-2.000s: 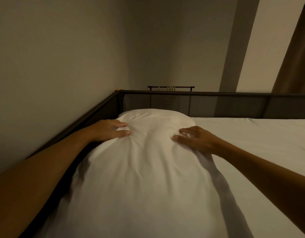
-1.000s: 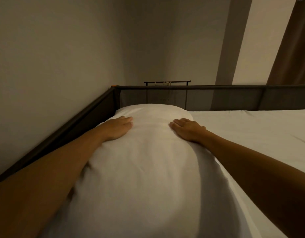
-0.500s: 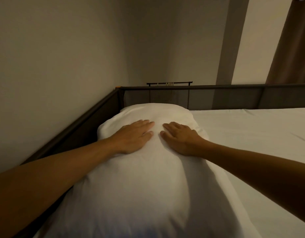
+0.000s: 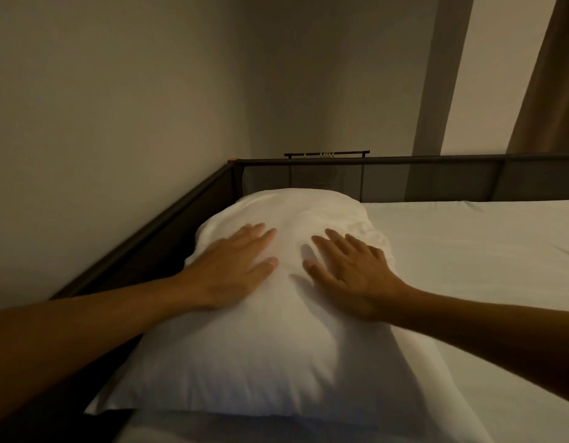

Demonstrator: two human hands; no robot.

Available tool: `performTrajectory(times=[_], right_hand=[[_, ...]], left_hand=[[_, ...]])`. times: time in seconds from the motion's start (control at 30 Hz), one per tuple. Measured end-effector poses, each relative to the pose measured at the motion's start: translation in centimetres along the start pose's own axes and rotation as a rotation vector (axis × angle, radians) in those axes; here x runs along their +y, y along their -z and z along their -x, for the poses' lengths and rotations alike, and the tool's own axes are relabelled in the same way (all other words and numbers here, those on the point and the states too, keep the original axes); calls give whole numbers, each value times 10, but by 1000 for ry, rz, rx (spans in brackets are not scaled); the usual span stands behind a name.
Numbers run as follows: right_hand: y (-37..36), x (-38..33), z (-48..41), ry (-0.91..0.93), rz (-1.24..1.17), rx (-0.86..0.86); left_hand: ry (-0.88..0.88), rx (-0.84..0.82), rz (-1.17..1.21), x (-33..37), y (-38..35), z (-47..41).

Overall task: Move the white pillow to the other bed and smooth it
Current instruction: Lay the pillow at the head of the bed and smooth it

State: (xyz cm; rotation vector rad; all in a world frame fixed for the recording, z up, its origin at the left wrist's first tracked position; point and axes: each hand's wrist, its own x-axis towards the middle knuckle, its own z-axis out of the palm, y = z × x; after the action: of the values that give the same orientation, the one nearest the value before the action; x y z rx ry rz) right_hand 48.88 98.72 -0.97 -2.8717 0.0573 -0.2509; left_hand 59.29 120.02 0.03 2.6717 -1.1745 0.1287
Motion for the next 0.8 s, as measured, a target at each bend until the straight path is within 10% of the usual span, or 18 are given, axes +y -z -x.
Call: performTrajectory(times=[0.8], right_hand=[[20, 53, -102, -200, 63, 65]], left_hand=[[149, -30, -8, -41, 9, -113]])
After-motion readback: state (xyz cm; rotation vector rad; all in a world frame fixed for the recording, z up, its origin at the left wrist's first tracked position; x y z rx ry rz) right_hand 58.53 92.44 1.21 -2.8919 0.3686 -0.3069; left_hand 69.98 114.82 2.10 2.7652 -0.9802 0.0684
